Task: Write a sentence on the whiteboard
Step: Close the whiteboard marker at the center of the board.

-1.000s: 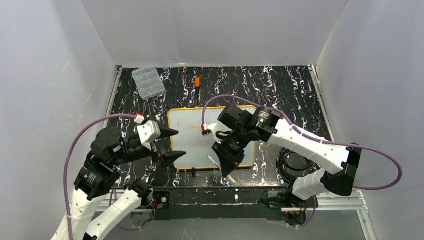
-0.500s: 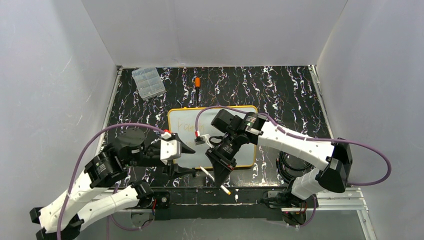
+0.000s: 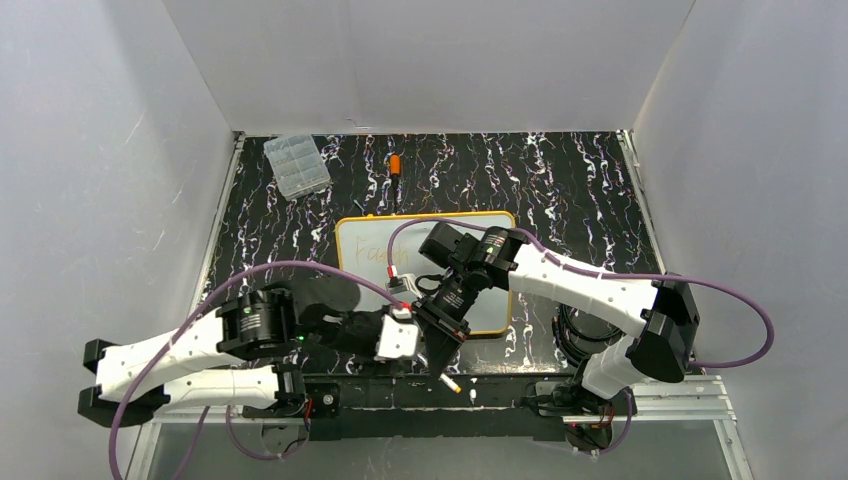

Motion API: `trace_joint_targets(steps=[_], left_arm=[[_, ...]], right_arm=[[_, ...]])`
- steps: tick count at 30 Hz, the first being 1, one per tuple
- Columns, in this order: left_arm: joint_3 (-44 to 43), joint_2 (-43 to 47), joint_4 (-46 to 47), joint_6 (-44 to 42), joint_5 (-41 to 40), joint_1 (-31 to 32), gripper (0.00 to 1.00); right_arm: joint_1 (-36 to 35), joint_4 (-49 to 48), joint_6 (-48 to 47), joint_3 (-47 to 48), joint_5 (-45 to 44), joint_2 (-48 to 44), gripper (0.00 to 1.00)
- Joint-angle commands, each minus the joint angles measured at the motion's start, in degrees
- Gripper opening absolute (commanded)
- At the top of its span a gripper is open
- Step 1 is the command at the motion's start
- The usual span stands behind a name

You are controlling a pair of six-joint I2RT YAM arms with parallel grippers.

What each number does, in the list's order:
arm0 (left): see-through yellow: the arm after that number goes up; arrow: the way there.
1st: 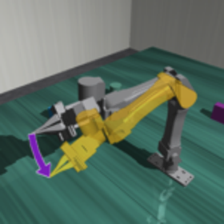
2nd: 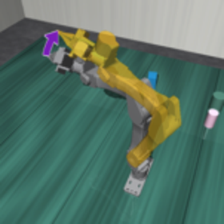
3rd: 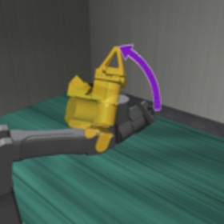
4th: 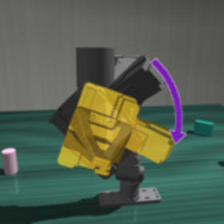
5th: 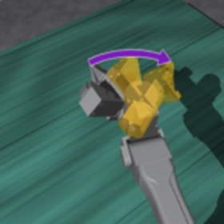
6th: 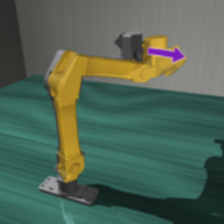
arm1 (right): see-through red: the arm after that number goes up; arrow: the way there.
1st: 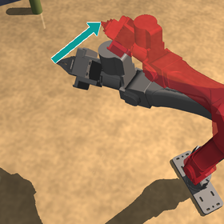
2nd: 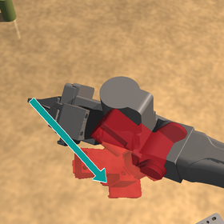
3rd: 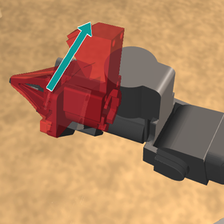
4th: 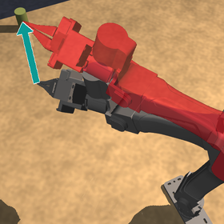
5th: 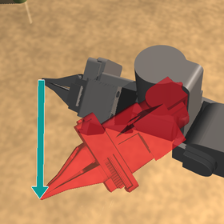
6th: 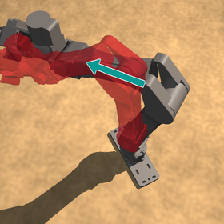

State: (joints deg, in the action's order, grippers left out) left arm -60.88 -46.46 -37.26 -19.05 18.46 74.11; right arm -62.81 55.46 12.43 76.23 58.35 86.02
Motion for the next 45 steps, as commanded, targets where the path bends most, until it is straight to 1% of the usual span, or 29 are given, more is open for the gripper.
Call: trace_joint_targets(steps=[1, 5, 7, 11, 12, 15, 16, 20, 21, 24, 27, 30, 32, 33, 34, 35, 37, 40, 43, 45], left_arm=[[-1.8, -3.1, -3.7, -2.6, -7.6, 4.8, 0.51], [-2.2, -5.1, -3.5, -2.8, -10.9, 7.2, 0.51], [-2.4, -6.0, -3.3, -2.9, -11.8, 7.8, 0.48], [-2.7, -7.4, -3.3, -1.9, -11.9, 9.1, 0.31], [-2.7, -7.5, -3.3, -1.4, -11.7, 9.4, 0.25], [-2.3, -7.7, -3.3, 0.9, -11.1, 9.9, 0.0], [-1.8, -7.4, -3.2, 1.8, -11.0, 9.9, 0.0], [1.9, -3.9, -1.1, 6.8, -13.1, 10.0, 0.0], [3.1, -3.0, -0.4, 8.2, -13.8, 9.9, 0.0], [5.5, -0.8, 1.7, 12.0, -15.7, 9.5, 0.0], [8.0, 1.5, 4.3, 14.8, -16.6, 8.3, 0.0], [10.6, 4.0, 9.4, 18.4, -15.6, 5.9, 0.0], [12.6, 5.4, 13.5, 21.9, -13.5, 3.3, 0.0], [13.5, 6.0, 15.5, 23.2, -12.0, 1.9, 0.0], [14.2, 6.2, 17.0, 24.4, -10.4, 0.6, 0.0], [14.5, 6.2, 18.1, 25.4, -9.7, -0.6, 0.0], [14.4, 6.1, 19.5, 26.8, -7.8, -3.0, 0.0], [14.8, 6.2, 22.3, 28.0, -5.2, -5.2, 0.0], [14.4, 5.4, 22.5, 28.1, -3.6, -6.1, 0.0], [14.0, 4.6, 21.6, 27.9, -2.5, -6.2, 0.0]], right_arm=[[-0.4, -0.2, -1.3, 0.2, 2.4, 0.2, 0.01], [-0.3, -0.3, -1.3, 0.1, 2.6, -0.1, 0.01], [-0.4, -0.3, -1.5, 0.1, 2.7, -0.2, 0.01], [-0.3, -0.3, -2.0, -0.1, 2.2, -0.8, 0.01], [-0.3, -0.4, -1.9, -0.1, 1.7, -0.9, 0.01], [-0.1, -0.9, -1.4, 0.2, -1.6, -1.9, 0.01], [0.1, -0.9, -1.3, 0.2, -2.5, -2.3, 0.02], [2.4, -2.6, 0.6, -0.8, -6.4, -5.3, 0.25], [3.0, -3.3, 1.4, -1.2, -7.6, -6.4, 0.36], [4.8, -7.0, 4.1, -3.1, -11.6, -10.8, 0.56], [6.1, -12.9, 8.1, -6.4, -16.8, -16.8, 0.68], [6.7, -25.1, 15.6, -12.8, -23.0, -25.4, 0.76], [6.7, -33.7, 21.5, -17.8, -27.7, -30.8, 0.81], [6.7, -38.6, 24.2, -20.7, -29.6, -33.5, 0.9], [6.7, -42.6, 26.7, -23.4, -31.6, -35.9, 0.95], [6.7, -46.1, 28.8, -25.8, -32.6, -37.8, 0.97], [6.7, -51.5, 31.7, -29.1, -33.7, -40.7, 0.97], [6.8, -54.3, 33.0, -30.3, -34.4, -42.0, 0.96], [6.7, -52.8, 32.4, -28.9, -32.9, -40.0, 0.89], [6.8, -51.9, 31.7, -28.0, -32.3, -38.6, 0.78]])
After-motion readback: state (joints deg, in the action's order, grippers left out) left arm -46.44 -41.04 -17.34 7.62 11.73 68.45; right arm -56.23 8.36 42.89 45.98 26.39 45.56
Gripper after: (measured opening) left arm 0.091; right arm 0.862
